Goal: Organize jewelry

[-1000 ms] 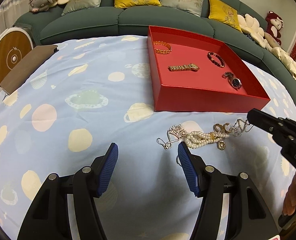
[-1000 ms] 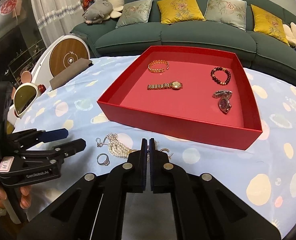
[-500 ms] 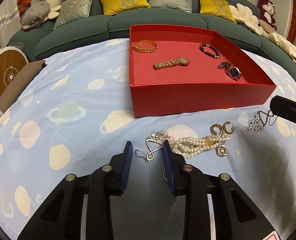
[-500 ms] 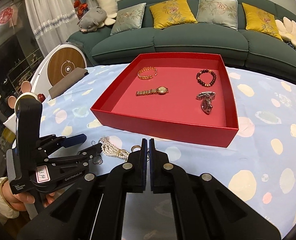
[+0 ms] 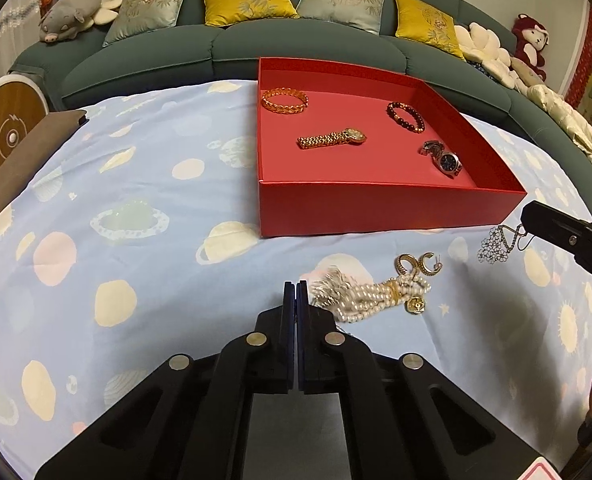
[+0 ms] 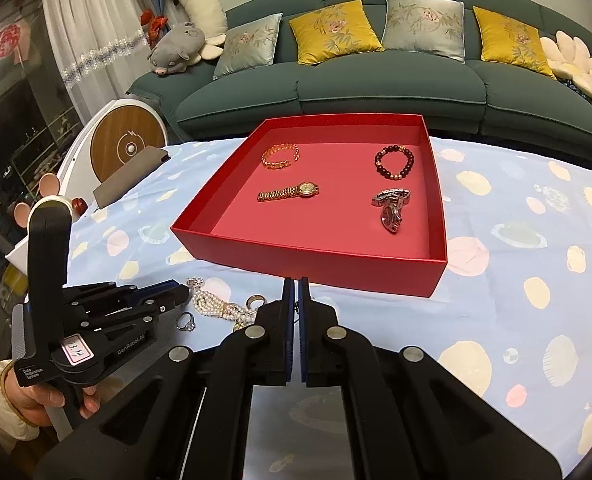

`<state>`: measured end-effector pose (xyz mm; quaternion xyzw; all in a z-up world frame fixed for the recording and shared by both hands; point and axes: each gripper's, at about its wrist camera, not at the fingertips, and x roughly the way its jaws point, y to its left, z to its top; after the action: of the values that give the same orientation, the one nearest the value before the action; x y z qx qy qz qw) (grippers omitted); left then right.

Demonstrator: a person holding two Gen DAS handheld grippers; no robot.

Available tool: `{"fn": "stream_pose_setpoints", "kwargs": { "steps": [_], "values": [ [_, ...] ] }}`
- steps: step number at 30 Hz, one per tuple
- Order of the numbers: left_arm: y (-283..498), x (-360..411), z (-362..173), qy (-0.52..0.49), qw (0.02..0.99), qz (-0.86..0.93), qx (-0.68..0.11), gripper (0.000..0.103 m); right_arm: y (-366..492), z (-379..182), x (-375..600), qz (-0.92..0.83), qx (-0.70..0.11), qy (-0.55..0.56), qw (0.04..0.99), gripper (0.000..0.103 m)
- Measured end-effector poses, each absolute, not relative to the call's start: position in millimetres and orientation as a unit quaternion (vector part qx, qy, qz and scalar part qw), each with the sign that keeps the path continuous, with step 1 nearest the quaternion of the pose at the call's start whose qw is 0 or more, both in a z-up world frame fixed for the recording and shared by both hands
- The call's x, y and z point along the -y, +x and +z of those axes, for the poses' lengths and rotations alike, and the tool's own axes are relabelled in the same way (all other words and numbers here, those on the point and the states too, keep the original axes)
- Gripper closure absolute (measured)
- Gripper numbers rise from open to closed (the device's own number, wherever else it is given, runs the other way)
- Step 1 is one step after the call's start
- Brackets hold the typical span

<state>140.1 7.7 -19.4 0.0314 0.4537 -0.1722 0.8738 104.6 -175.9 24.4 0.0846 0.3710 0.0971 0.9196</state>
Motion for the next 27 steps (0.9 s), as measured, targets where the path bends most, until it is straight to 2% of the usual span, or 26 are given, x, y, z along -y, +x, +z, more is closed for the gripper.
{"fn": "stream_pose_setpoints", "kwargs": {
  "steps": [13, 27],
  "values": [
    [135.1, -9.2, -19.5, 0.026, 0.867, -0.187, -0.462, 0.103, 108.6, 29.7, 167.8, 0.103, -0.365, 0.084, 0.921, 0.102],
    [140.2, -10.3, 48.4, -0.005, 0.894, -0.214, -0.393, 0.103, 110.4, 45.1, 170.8, 0.100, -0.344, 0.086, 0.930, 0.102]
  ]
}}
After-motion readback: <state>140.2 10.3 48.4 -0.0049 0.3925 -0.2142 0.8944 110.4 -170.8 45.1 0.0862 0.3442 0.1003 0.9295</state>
